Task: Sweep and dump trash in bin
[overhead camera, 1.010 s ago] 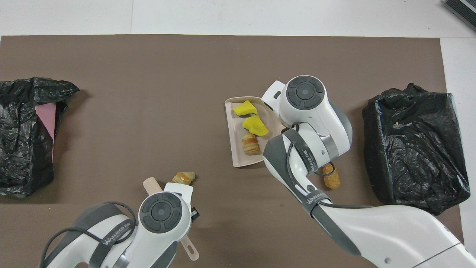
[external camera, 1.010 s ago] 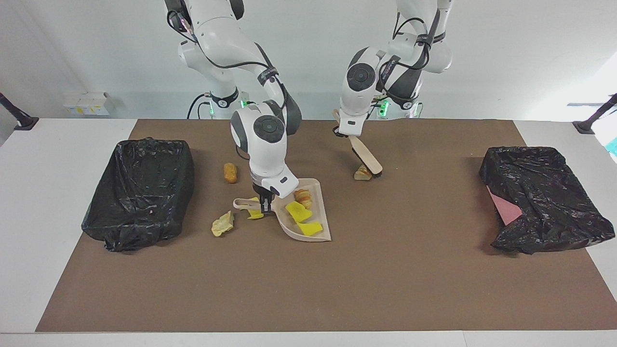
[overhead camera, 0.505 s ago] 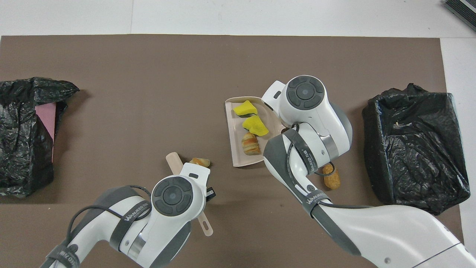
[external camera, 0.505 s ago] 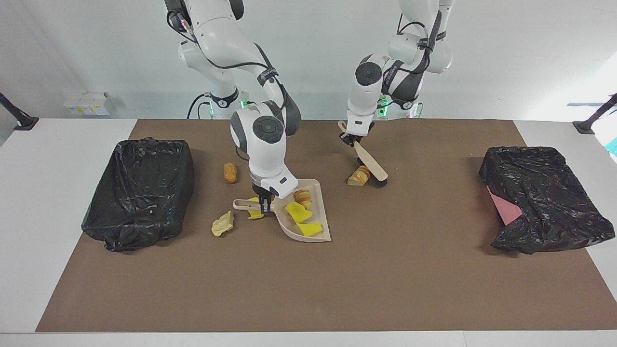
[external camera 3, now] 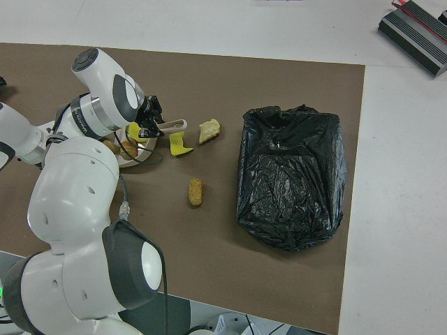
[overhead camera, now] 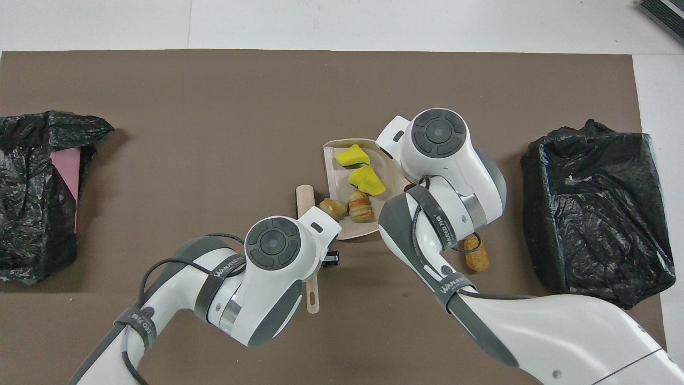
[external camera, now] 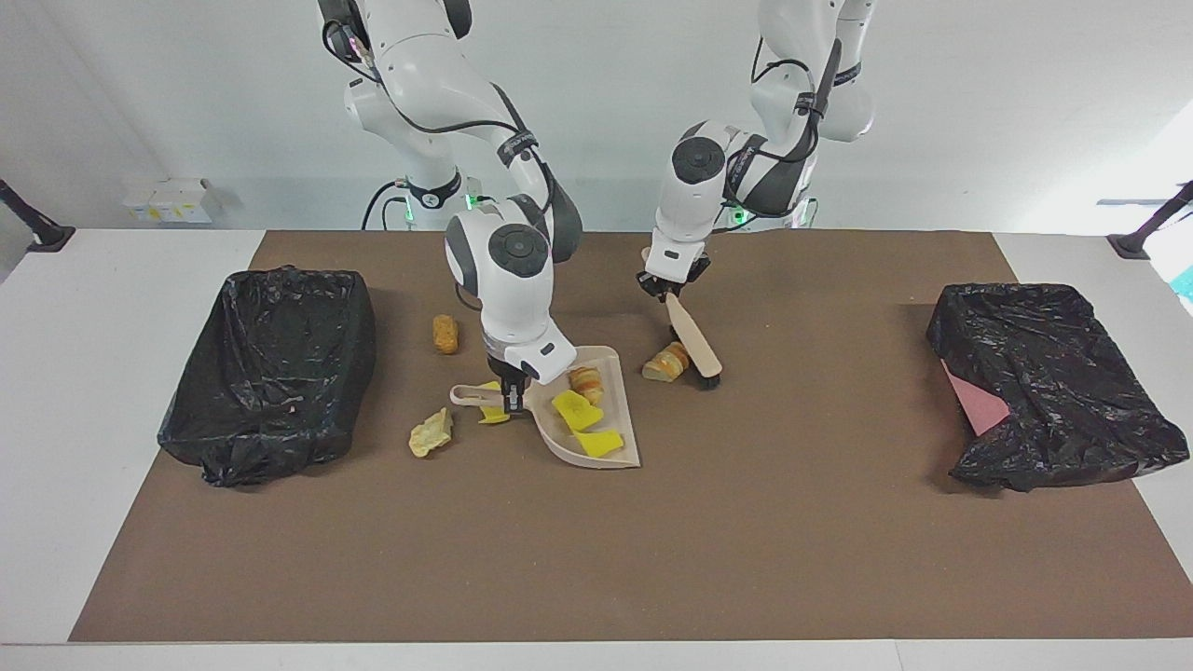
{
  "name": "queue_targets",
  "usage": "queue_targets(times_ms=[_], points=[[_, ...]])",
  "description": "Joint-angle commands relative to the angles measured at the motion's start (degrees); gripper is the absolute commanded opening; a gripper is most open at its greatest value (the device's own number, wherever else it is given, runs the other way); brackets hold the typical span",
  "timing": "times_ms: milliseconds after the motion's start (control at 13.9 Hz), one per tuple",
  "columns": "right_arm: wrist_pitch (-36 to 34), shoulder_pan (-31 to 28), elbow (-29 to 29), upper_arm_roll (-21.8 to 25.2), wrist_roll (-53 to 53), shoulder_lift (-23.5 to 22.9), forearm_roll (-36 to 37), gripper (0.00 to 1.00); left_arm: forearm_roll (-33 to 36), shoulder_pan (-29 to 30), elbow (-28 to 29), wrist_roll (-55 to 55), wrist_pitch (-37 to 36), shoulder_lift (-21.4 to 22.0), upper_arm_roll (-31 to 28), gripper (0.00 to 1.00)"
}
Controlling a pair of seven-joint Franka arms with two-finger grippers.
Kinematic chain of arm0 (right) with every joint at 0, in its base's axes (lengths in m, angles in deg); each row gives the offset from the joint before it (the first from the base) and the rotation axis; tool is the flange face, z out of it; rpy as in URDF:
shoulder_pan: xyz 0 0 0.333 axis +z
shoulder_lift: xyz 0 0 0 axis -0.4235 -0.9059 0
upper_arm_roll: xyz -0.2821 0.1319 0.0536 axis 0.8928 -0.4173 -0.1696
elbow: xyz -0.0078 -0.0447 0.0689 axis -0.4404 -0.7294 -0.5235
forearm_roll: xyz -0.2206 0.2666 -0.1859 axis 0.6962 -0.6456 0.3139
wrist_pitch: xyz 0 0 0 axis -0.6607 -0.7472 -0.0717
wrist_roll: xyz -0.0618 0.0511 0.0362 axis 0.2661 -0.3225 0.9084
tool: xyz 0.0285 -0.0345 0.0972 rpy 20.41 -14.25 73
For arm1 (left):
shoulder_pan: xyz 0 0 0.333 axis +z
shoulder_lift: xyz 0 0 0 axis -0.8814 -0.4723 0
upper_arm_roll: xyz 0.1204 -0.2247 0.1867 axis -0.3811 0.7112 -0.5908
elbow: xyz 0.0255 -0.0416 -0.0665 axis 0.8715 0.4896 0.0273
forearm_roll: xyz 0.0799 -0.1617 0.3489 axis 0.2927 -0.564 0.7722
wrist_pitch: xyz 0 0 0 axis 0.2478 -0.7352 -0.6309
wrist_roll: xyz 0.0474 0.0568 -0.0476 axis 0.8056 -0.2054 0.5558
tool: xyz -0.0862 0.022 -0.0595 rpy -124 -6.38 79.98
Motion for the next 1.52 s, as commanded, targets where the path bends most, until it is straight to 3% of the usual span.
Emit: queue_targets(times_ms=[0,216,361,649,866,1154,1299,1443], points=[[2.0,-0.89,-0.59,-0.4,-1.26,-0.11,0.3,0.0,-6.26,-0.5,-5.61,-11.24,0.66,-3.95,-0.03,0.0],[2.0,-0.98,-0.59,-0.49,-1.26,-0.11,0.03,0.0,-8.04,0.11,-5.45,-8.66,-0.91,-3.08,-0.38,0.0],[2.0,-0.98,-0.59,-0.4,-1.26,-0.11,0.03,0.0,-7.61,0.73,-4.22,-5.58,-7.22,-0.36,-0.9,0.0],[1.73,-2.38,-0.41,-0.4,-1.26,-0.11,-2.25,0.0,-5.33,1.7,3.33,-1.01,-8.48,6.84,-1.0,0.0],[1.03,-2.73,-0.41,-0.4,-1.08,0.94,-2.6,0.0,0.56,-3.89,10.36,6.79,-7.87,13.0,-0.38,0.0],[-1.43,-6.07,-0.59,-0.4,-1.52,4.36,-3.04,0.0,3.3,-11.74,14.32,23.05,-6.29,17.22,-0.29,0.0],[-3.97,-8.87,-0.59,-0.4,-4.05,6.73,-3.83,0.0,3.3,-13.59,19.83,24.75,-1.57,20.55,-0.12,0.0],[-6.78,-12.56,-0.59,-0.4,-8.7,8.93,-5.85,0.0,3.3,-14.99,22.85,24.93,1.61,21.19,-0.03,0.0]])
